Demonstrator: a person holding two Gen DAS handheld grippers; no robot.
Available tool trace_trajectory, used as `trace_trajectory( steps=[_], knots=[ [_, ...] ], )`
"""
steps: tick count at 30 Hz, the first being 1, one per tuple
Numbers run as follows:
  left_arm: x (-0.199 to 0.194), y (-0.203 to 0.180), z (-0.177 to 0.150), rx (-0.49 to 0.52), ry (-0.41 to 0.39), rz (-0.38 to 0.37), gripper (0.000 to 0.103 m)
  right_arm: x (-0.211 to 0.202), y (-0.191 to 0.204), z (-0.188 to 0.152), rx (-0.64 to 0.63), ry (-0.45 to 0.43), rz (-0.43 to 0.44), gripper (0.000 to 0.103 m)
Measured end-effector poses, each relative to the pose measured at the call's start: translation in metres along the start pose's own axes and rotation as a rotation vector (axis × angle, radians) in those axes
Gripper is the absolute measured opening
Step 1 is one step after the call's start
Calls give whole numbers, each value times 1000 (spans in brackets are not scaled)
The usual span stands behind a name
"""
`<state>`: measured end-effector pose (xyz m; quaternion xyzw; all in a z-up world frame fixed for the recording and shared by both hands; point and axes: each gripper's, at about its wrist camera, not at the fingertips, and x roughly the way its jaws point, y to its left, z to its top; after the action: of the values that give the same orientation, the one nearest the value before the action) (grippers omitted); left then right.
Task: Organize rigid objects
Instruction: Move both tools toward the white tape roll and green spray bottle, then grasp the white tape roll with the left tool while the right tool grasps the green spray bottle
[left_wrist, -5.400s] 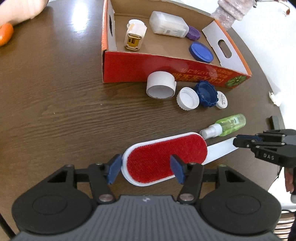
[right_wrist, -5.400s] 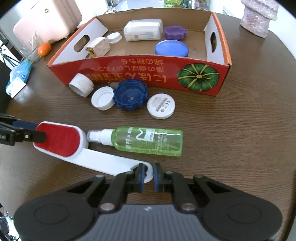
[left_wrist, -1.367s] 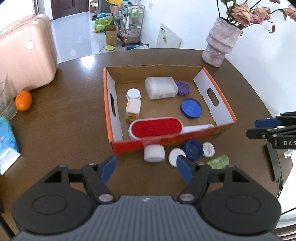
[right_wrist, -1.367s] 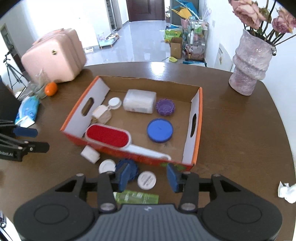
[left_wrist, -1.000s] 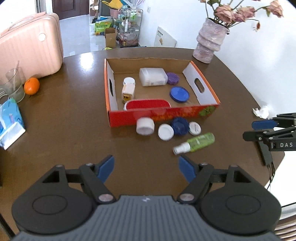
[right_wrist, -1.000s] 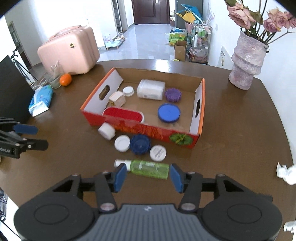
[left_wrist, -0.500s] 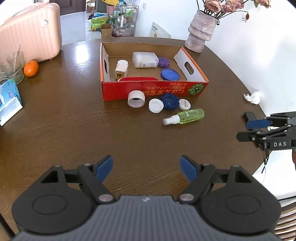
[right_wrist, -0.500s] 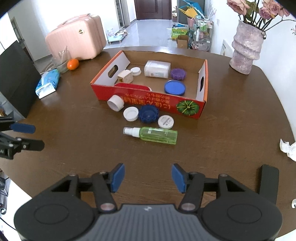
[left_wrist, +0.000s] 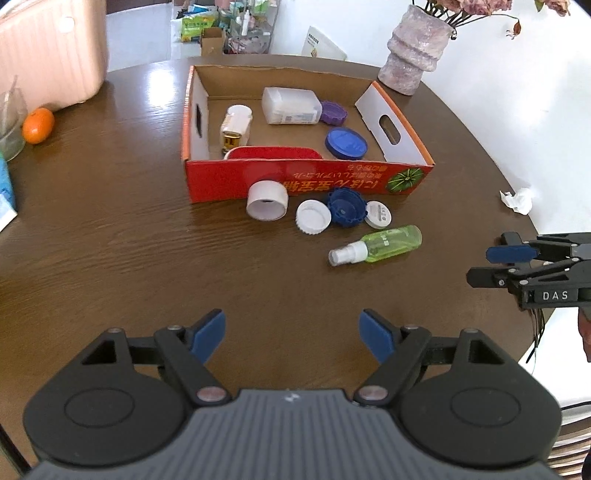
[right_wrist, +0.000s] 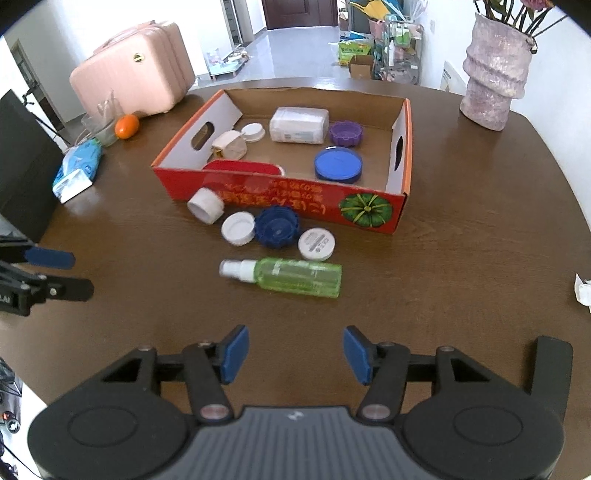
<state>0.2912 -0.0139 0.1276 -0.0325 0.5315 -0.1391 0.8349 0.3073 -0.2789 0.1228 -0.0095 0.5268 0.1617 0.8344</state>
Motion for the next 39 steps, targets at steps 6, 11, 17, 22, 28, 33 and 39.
trace_trajectory(
  steps=[6, 11, 17, 22, 28, 33, 39],
  knots=[
    [35, -6, 28, -5, 35, -13, 82, 29, -15, 24, 16, 14, 27, 55],
    [64, -2, 47, -27, 66, -8, 81, 57, -22, 40, 10, 34, 42, 55],
    [91, 11, 65, -55, 84, 15, 80, 84, -25, 60, -7, 38, 39, 55],
    [109, 20, 77, -68, 96, 23, 80, 100, -25, 70, -25, 42, 39, 55],
    [121, 22, 85, -65, 87, 21, 80, 111, -20, 69, -89, 65, 86, 55],
    [130, 26, 96, -95, 63, 11, 79, 112, -13, 64, -155, 69, 113, 54],
    [150, 33, 99, -131, 117, 25, 54, 109, -9, 59, -177, 85, 152, 54]
  ],
)
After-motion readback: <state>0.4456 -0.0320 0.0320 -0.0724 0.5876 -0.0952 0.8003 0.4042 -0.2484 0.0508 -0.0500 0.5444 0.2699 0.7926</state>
